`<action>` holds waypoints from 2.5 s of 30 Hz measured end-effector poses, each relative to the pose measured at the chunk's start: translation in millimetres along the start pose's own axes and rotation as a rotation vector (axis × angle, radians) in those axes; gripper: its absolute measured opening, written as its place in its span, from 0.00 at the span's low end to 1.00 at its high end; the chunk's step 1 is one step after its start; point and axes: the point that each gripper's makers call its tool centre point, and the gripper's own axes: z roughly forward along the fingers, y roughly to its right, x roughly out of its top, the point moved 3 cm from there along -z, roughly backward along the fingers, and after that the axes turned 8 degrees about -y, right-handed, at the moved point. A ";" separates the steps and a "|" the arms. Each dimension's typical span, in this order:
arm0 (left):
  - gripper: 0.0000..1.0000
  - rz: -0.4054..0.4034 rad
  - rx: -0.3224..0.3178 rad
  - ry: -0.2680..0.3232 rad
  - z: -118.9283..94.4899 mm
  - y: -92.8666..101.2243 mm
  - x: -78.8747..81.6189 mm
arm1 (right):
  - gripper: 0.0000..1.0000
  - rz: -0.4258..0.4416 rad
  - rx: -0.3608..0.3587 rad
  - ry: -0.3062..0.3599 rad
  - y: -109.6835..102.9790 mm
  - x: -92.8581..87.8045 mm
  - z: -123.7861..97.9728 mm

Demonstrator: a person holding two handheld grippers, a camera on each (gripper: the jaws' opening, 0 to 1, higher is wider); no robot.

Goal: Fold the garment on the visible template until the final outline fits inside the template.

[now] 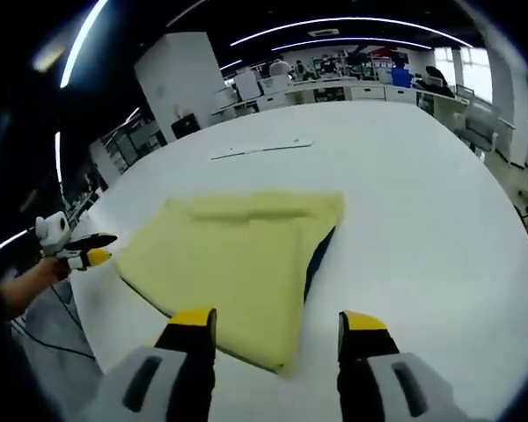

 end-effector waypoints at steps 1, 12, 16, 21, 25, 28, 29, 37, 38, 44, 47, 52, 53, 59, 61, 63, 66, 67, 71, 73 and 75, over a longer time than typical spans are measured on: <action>0.37 -0.006 -0.003 -0.003 -1.2 1.8 -2.7 | 0.49 0.001 -0.002 0.001 -0.1 -3.0 -1.2; 0.23 -0.025 -0.027 -0.032 -4.3 14.1 -19.0 | 0.34 -0.036 -0.032 -0.017 -3.5 -24.6 -7.1; 0.19 -0.021 -0.029 -0.050 -3.3 15.8 -23.3 | 0.26 -0.058 -0.053 -0.029 -2.2 -32.0 -8.0; 0.14 -0.032 -0.032 -0.051 -2.9 17.8 -23.8 | 0.16 -0.053 -0.072 -0.015 2.1 -33.3 -9.2; 0.10 -0.032 -0.034 -0.061 0.0 18.6 -25.4 | 0.09 -0.057 -0.084 -0.009 4.6 -33.1 -8.6; 0.08 -0.031 -0.040 -0.062 1.7 20.9 -25.6 | 0.05 -0.057 -0.090 -0.003 6.3 -33.4 -7.5; 0.08 -0.032 -0.041 -0.063 2.4 21.6 -25.6 | 0.03 -0.058 -0.091 -0.004 6.1 -34.2 -7.0; 0.01 -0.031 -0.029 -0.067 8.0 24.9 -26.3 | 0.00 -0.043 -0.084 0.002 6.3 -36.5 -4.5; 0.01 -0.035 -0.028 -0.066 8.1 24.5 -26.1 | 0.00 -0.045 -0.083 0.001 6.2 -36.5 -4.4; 0.00 -0.031 -0.033 -0.059 7.3 23.4 -24.7 | 0.00 -0.051 -0.088 0.002 8.8 -35.3 -5.0; 0.00 -0.024 -0.031 -0.062 5.5 21.7 -23.0 | 0.00 -0.062 -0.086 -0.001 9.0 -35.2 -6.0; 0.00 -0.018 -0.012 -0.056 0.2 14.2 -20.5 | 0.00 -0.078 -0.096 0.002 11.2 -33.8 -9.3; 0.00 -0.017 0.000 -0.061 -1.1 10.3 -21.4 | 0.00 -0.075 -0.094 0.004 11.6 -33.6 -9.6; 0.00 0.013 0.000 -0.085 -3.0 9.4 -25.9 | 0.00 -0.065 -0.066 0.025 13.4 -34.0 -11.5; 0.00 0.049 0.003 -0.101 -2.8 11.1 -27.6 | 0.00 -0.053 -0.046 0.034 14.3 -34.2 -13.6; 0.00 0.064 0.001 -0.105 -3.4 12.2 -28.8 | 0.00 -0.045 -0.017 0.042 13.9 -33.9 -14.6; 0.00 0.073 -0.003 -0.114 -4.2 12.4 -31.1 | 0.00 -0.062 0.009 0.048 13.5 -34.1 -17.7; 0.00 0.073 -0.005 -0.116 -4.5 12.6 -31.9 | 0.00 -0.062 0.014 0.046 13.5 -34.5 -18.0; 0.00 0.068 -0.013 -0.123 -6.4 14.3 -35.0 | 0.00 -0.062 0.016 0.038 11.5 -36.6 -18.4; 0.00 0.065 -0.015 -0.126 -8.1 15.4 -36.8 | 0.00 -0.064 0.015 0.034 10.4 -38.5 -18.8; 0.00 0.062 -0.017 -0.131 -10.9 16.9 -39.5 | 0.00 -0.066 0.016 0.027 9.3 -41.1 -19.2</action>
